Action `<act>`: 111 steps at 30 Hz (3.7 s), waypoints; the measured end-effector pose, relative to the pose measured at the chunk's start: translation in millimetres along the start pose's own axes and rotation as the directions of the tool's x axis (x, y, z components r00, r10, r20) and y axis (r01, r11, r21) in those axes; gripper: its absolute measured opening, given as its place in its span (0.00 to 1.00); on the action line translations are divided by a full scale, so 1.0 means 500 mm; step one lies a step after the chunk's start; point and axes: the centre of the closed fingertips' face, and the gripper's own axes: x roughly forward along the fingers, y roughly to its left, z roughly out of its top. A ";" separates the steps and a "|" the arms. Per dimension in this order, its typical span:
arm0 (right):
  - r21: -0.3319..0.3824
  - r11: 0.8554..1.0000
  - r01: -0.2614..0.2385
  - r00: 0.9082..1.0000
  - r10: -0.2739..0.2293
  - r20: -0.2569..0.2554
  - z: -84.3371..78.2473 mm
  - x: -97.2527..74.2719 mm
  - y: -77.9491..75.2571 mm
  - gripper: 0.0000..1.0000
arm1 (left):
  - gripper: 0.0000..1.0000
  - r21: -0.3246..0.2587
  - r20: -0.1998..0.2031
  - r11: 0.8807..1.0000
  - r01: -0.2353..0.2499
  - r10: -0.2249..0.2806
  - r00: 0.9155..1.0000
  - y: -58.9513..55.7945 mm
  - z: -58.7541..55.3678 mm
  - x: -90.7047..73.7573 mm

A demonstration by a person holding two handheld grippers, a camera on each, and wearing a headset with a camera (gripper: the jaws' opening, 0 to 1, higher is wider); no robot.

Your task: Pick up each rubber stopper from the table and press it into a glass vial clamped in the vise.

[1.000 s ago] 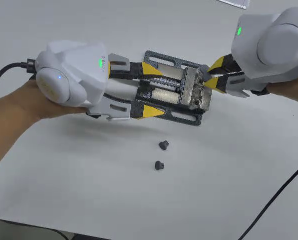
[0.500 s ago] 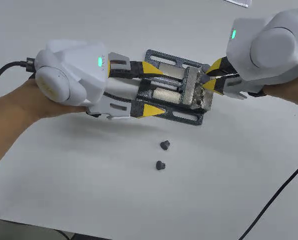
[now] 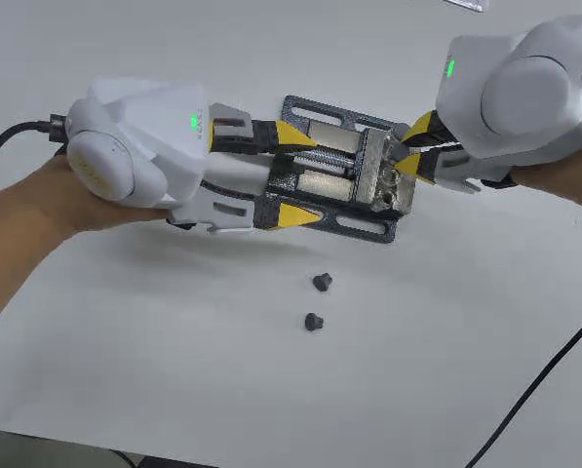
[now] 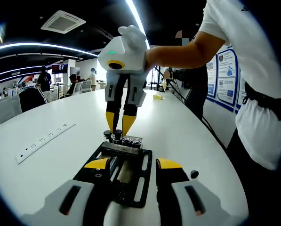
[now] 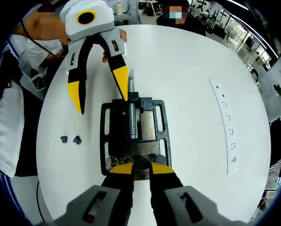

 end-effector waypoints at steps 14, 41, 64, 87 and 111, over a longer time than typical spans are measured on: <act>-0.005 1.000 0.003 1.000 -0.003 -0.006 -0.001 -0.002 0.003 0.12 | 0.36 -0.001 0.000 1.000 -0.002 0.002 1.000 -0.001 -0.001 -0.002; 0.006 0.999 0.042 0.999 -0.042 -0.011 -0.001 -0.003 -0.001 0.12 | 0.35 0.002 -0.006 1.000 0.002 -0.002 1.000 -0.003 -0.001 0.002; 0.010 0.999 0.032 0.999 -0.032 0.003 -0.002 -0.003 0.004 0.13 | 0.34 -0.005 -0.011 1.000 -0.001 0.001 1.000 -0.005 -0.005 0.003; 0.005 0.999 0.040 0.999 -0.040 0.014 0.006 -0.008 -0.013 0.12 | 0.34 -0.007 -0.010 1.000 -0.005 0.005 1.000 0.003 -0.005 0.003; 0.028 0.999 0.036 0.999 -0.037 0.034 0.014 -0.025 -0.030 0.13 | 0.34 -0.006 -0.008 1.000 -0.005 0.005 1.000 -0.002 0.001 0.001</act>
